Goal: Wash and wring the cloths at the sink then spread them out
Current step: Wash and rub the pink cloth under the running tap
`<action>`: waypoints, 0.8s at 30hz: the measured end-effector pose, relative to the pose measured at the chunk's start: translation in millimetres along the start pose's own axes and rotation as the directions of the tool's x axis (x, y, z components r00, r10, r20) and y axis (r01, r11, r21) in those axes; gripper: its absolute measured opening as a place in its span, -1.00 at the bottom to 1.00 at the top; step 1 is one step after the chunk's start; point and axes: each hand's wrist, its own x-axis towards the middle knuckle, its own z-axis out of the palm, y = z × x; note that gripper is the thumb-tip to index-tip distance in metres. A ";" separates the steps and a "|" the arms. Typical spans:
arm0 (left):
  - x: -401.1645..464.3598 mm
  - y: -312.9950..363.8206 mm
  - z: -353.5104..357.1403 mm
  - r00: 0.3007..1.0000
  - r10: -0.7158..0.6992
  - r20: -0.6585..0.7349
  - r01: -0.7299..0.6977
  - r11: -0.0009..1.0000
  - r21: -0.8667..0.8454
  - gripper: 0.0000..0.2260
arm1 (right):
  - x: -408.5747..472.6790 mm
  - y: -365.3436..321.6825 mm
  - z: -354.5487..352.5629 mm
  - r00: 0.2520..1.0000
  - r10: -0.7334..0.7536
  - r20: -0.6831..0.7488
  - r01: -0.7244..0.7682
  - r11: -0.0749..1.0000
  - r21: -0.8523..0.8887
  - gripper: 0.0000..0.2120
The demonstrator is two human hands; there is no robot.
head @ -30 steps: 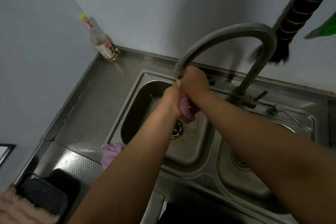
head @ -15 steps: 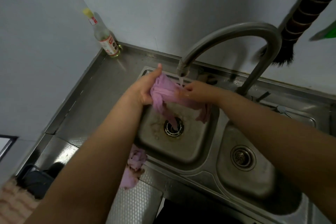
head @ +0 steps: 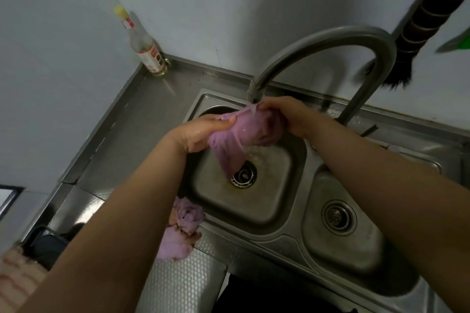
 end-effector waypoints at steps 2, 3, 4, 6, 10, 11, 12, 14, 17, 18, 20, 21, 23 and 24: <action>4.5 -9.3 4.9 0.987 0.095 -0.133 -0.119 0.976 -0.181 -0.39 | -0.8 -1.2 2.1 0.998 0.019 0.054 -0.024 0.996 0.087 -0.88; 7.0 -10.8 9.0 0.971 0.116 -0.211 -0.169 0.951 -0.258 -0.52 | 0.6 -1.5 1.8 0.998 0.013 0.057 -0.019 0.995 0.103 -0.82; 8.7 -10.4 14.4 0.951 0.110 -0.290 -0.206 0.923 -0.326 -0.61 | 0.8 -2.3 2.7 0.998 0.002 0.066 -0.008 0.996 0.089 -0.67; 14.7 -7.6 22.9 0.920 0.081 -0.384 -0.258 0.863 -0.434 -0.65 | 5.5 0.9 7.9 0.997 -0.019 0.076 0.015 0.998 0.061 -0.54; 27.5 2.8 46.0 0.844 -0.089 -0.528 -0.255 0.800 -0.543 -0.67 | -2.9 5.4 52.3 0.962 -0.172 -0.214 0.098 0.943 -0.318 -0.70; 31.2 5.4 54.9 0.831 -0.138 -0.540 -0.222 0.807 -0.548 -0.69 | -6.2 7.2 65.8 0.929 -0.256 -0.269 0.132 0.905 -0.405 -0.75; 33.8 7.9 65.9 0.809 -0.164 -0.565 -0.210 0.817 -0.538 -0.71 | -6.2 7.8 73.0 0.886 -0.324 -0.331 0.150 0.878 -0.455 -0.75; 38.3 8.0 87.2 0.795 -0.193 -0.575 -0.215 0.797 -0.565 -0.73 | 3.2 6.7 68.5 0.801 -0.373 -0.469 0.083 0.844 -0.530 -0.73; 44.4 4.2 99.6 0.786 -0.241 -0.569 -0.225 0.746 -0.627 -0.73 | 10.2 11.7 62.9 0.771 -0.364 -0.522 0.037 0.844 -0.535 -0.82; 48.3 2.0 93.4 0.774 -0.219 -0.594 -0.251 0.756 -0.605 -0.74 | 7.4 17.7 70.3 0.786 -0.362 -0.501 0.060 0.851 -0.521 -0.79; 51.9 -1.8 83.5 0.734 -0.204 -0.648 -0.242 0.812 -0.530 -0.76 | -2.4 25.2 84.7 0.814 -0.368 -0.450 0.067 0.828 -0.556 -0.73; 53.0 -3.4 83.5 0.720 -0.221 -0.658 -0.226 0.822 -0.523 -0.76 | -2.6 23.5 82.7 0.817 -0.356 -0.454 0.043 0.823 -0.567 -0.73; 51.4 -0.6 96.3 0.749 -0.237 -0.619 -0.165 0.838 -0.520 -0.71 | 5.4 15.0 60.7 0.788 -0.333 -0.518 0.009 0.848 -0.530 -0.75; 52.1 0.9 101.2 0.764 -0.233 -0.601 -0.145 0.847 -0.512 -0.70 | 6.9 9.2 51.8 0.771 -0.329 -0.545 0.040 0.880 -0.473 -0.74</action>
